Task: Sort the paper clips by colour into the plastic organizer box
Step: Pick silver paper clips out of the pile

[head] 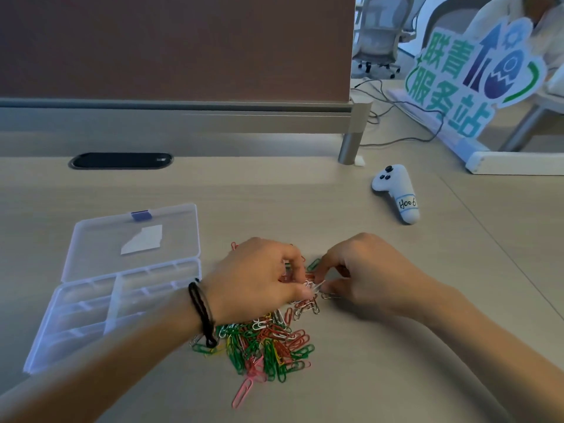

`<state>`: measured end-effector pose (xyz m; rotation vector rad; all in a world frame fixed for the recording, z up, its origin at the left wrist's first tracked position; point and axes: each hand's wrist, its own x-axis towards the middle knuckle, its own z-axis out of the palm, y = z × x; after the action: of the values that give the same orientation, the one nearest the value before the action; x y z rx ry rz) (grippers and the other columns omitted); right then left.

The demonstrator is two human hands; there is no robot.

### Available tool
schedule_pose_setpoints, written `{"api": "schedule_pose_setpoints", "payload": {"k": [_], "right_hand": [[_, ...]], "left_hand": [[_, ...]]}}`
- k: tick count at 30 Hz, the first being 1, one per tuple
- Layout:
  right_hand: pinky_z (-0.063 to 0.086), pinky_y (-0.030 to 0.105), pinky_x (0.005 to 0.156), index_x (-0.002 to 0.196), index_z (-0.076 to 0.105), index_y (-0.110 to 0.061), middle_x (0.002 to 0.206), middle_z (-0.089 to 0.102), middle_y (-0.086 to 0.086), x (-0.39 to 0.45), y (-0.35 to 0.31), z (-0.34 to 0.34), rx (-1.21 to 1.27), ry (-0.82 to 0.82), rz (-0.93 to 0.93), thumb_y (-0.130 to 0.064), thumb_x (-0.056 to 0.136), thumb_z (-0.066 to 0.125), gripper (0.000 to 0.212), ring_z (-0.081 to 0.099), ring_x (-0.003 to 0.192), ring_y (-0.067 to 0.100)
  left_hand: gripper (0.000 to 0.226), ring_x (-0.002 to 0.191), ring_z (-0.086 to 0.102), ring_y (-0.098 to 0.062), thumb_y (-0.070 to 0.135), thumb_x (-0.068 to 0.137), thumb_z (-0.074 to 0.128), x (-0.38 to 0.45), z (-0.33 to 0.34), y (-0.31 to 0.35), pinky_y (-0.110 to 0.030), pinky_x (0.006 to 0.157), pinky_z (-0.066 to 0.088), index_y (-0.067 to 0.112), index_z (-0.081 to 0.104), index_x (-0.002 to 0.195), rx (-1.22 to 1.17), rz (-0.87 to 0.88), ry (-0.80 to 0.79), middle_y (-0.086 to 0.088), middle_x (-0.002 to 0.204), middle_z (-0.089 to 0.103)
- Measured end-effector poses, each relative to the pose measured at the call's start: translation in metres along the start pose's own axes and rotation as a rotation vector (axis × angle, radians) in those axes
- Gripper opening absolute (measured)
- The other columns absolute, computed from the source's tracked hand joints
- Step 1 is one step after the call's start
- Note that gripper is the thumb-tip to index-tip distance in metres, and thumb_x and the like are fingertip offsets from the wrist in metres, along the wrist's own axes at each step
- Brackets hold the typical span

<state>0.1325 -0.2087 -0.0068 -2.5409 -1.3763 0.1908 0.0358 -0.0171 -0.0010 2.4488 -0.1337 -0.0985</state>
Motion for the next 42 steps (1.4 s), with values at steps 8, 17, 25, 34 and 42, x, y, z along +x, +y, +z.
{"api": "schedule_pose_setpoints", "payload": {"k": [8, 17, 25, 34, 42], "right_hand": [[0.051, 0.037, 0.072, 0.09, 0.068, -0.025, 0.087, 0.069, -0.002, -0.004, -0.005, -0.003, -0.219, -0.029, -0.079, -0.033, 0.078, 0.056, 0.019, 0.063, 0.084, 0.027], [0.041, 0.033, 0.049, 0.064, 0.059, -0.016, 0.062, 0.057, 0.0, -0.007, -0.007, -0.002, -0.321, 0.072, -0.193, -0.032, 0.077, 0.054, 0.021, 0.054, 0.056, 0.032], [0.036, 0.027, 0.072, 0.105, 0.074, -0.03, 0.097, 0.071, -0.01, -0.009, -0.004, -0.014, -0.148, 0.073, -0.081, -0.045, 0.091, 0.062, 0.024, 0.062, 0.091, 0.016], [0.049, 0.037, 0.069, 0.09, 0.072, -0.023, 0.085, 0.068, -0.002, -0.004, -0.008, -0.006, -0.346, 0.003, -0.134, -0.036, 0.092, 0.057, 0.02, 0.063, 0.082, 0.03], [0.03, 0.029, 0.04, 0.055, 0.052, -0.014, 0.052, 0.049, 0.002, 0.001, -0.007, 0.004, -0.491, 0.081, -0.242, -0.021, 0.066, 0.076, 0.028, 0.045, 0.044, 0.031]], "left_hand": [[0.025, 0.056, 0.04, 0.003, 0.054, 0.089, 0.061, -0.002, 0.01, 0.004, -0.031, 0.077, 0.05, 0.035, 0.071, 0.1, 0.396, 0.022, 0.1, 0.018, 0.052, 0.041], [0.016, 0.05, 0.043, -0.006, 0.039, 0.093, 0.058, -0.005, 0.006, -0.002, -0.031, 0.062, 0.046, 0.03, 0.063, 0.079, 0.233, 0.059, 0.143, 0.01, 0.045, 0.041], [0.021, 0.046, 0.028, -0.014, 0.026, 0.101, 0.048, -0.006, -0.005, -0.006, -0.026, 0.045, 0.025, 0.019, 0.056, 0.083, -0.351, -0.118, 0.02, 0.002, 0.054, 0.036], [0.024, 0.041, 0.016, -0.01, 0.017, 0.103, 0.044, -0.004, -0.009, -0.008, -0.021, 0.038, 0.013, 0.01, 0.047, 0.08, -0.855, -0.225, -0.181, -0.001, 0.055, 0.025], [0.031, 0.04, 0.017, -0.01, 0.014, 0.1, 0.048, -0.005, -0.01, -0.014, -0.024, 0.04, 0.011, 0.01, 0.069, 0.077, -0.904, -0.141, -0.144, 0.001, 0.048, 0.028]]}}
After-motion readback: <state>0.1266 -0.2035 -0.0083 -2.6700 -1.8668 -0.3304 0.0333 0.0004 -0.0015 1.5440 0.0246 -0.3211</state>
